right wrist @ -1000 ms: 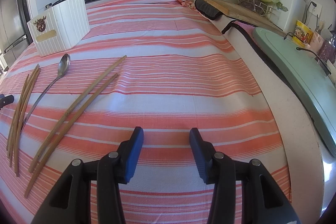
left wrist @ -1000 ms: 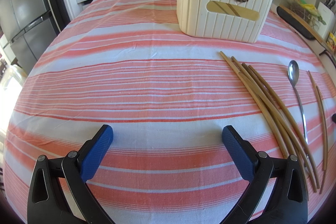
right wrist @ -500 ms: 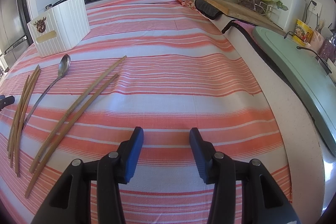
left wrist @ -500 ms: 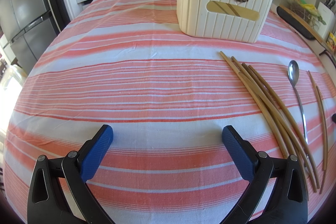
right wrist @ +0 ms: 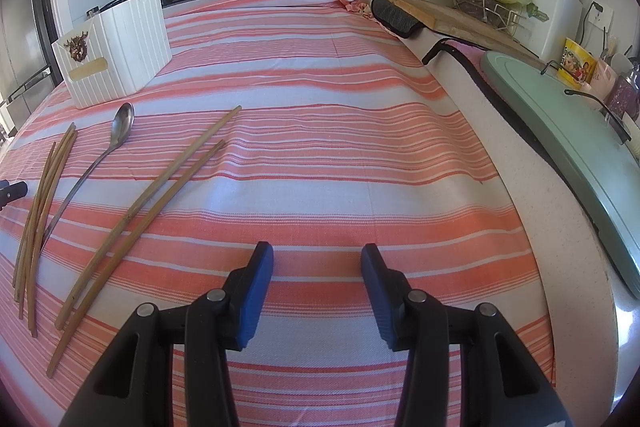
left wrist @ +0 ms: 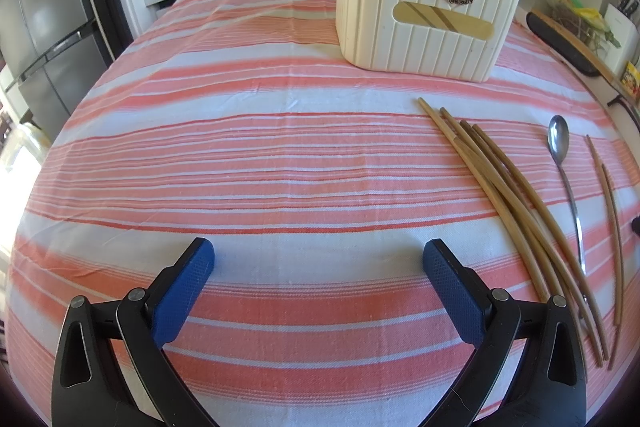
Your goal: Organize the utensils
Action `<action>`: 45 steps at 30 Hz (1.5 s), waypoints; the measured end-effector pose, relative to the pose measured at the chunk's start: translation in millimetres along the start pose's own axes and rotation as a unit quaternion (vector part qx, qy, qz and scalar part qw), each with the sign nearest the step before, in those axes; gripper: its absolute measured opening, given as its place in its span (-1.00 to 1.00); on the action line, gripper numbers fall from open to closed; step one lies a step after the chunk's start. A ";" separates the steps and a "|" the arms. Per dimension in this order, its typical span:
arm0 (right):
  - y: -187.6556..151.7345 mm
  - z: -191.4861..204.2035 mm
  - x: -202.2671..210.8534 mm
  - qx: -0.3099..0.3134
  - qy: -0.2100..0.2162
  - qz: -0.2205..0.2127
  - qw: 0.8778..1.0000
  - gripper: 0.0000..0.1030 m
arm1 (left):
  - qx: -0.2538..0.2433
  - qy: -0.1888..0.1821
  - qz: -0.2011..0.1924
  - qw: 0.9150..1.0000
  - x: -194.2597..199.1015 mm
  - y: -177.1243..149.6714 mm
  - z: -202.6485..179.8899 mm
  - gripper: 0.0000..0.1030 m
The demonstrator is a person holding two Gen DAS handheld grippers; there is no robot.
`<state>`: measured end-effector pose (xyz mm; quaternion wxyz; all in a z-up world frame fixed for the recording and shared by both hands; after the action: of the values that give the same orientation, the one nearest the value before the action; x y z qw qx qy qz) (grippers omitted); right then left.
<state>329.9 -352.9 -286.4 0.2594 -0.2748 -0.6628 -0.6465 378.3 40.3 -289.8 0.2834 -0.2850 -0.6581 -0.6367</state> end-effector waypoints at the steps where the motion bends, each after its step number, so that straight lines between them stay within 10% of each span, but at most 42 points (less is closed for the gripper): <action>1: 0.0 0.0 0.0 0.000 0.000 0.000 1.000 -0.10 | 0.000 0.000 0.000 1.000 -0.1 0.0 -0.2 0.99; 10: 0.0 3.7 6.1 -0.005 -0.018 0.009 1.000 -0.09 | 0.001 0.001 0.003 1.000 -1.1 0.8 -0.7 0.99; 17: 12.2 85.4 41.9 -0.062 0.097 -0.008 0.993 -0.09 | 0.067 -0.026 0.004 0.997 15.2 -4.3 -7.9 0.99; 41: -18.3 83.5 26.2 0.048 0.025 0.007 0.999 -0.47 | -0.012 0.007 0.008 1.000 20.7 -19.8 -80.6 0.95; 44: -14.5 79.4 22.5 0.048 0.031 0.007 0.998 -0.83 | -0.022 -0.009 -0.005 1.000 27.2 -15.5 -86.3 0.22; 45: -13.4 77.2 21.1 0.046 0.033 0.009 0.998 -0.86 | -0.029 -0.015 -0.006 0.999 29.5 -14.6 -88.1 -0.30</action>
<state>306.3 -275.3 -283.5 0.2992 -0.2469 -0.6804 -0.6218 348.4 -47.8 -275.4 0.2615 -0.2984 -0.6451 -0.6530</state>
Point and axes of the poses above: each gripper's, at about its wrist camera, not at the fingertips, and x roughly against the way its jaws point, z to its left, y to its top, the point moved 10 cm from there along -x, roughly the way its jaws point, and after that the axes turned 6 degrees about -z, right-handed, at the moved point
